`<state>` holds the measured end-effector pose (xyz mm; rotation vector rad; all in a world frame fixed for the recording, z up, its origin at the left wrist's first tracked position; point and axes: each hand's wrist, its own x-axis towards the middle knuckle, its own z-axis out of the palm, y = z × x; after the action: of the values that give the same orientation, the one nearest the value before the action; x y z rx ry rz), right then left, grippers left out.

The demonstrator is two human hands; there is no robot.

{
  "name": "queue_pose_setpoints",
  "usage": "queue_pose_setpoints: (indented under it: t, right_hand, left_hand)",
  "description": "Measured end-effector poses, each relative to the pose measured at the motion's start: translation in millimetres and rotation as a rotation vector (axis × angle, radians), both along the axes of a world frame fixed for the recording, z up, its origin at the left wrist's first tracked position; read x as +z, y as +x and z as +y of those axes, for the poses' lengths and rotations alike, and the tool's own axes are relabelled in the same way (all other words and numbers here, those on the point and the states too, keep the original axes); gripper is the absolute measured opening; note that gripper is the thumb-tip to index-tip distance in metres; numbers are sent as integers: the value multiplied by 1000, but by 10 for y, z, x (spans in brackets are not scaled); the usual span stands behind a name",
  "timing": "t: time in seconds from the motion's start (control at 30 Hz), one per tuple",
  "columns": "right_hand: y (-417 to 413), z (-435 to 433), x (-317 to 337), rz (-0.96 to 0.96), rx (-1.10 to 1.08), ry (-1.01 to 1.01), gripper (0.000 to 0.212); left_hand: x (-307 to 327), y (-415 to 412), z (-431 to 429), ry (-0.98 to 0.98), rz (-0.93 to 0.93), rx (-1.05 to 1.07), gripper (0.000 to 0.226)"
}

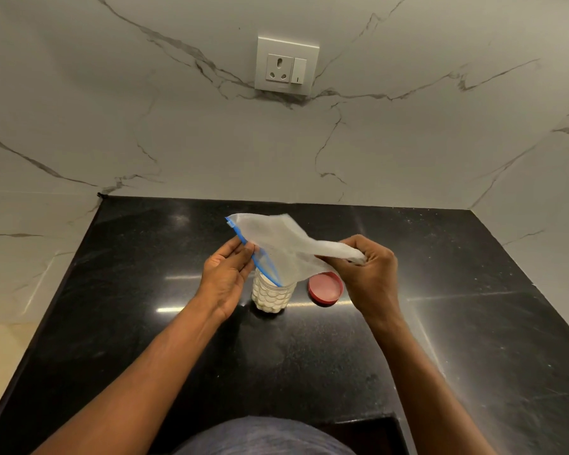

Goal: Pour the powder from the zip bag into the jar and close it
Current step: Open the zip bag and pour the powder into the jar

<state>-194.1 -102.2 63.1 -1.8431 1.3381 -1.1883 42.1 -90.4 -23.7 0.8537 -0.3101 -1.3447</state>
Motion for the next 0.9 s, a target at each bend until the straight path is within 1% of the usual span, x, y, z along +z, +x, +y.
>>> queue_pose_setpoints:
  t: [0.1,0.2,0.3,0.4,0.5,0.6,0.7,0.83,0.9]
  right_hand:
    - [30,5,-4,41,57,-25,12]
    - [-6,-13,-18,52,69,-46,10]
    - [-21,-23,-7,34,14,-64,13]
    - [6,-32,5,63,17,-74,15]
    - [-35,-49,29,34,32,-49,10]
    - [-57,-53,27,48,10,-71,16]
    - [-56,-44,22,86,39,-70,16]
    - [-98,-42,74,45,7,-112,18]
    - [-88,-39,99,86,28,-96,13]
  left_hand:
    - [3,5,-7,-3,12,3,35]
    - [23,32,9,-3,11,-1,42]
    - [53,4,16,-10,-1,-5,46]
    - [61,-6,4,-20,13,1,45]
    - [52,5,3,-30,29,-12,43]
    - [48,9,2,-30,18,-10,45]
    - [62,21,-2,-27,25,-9,44]
    - [79,14,-4,-41,3,-6,47]
    - [80,16,-7,-50,0,-14,49]
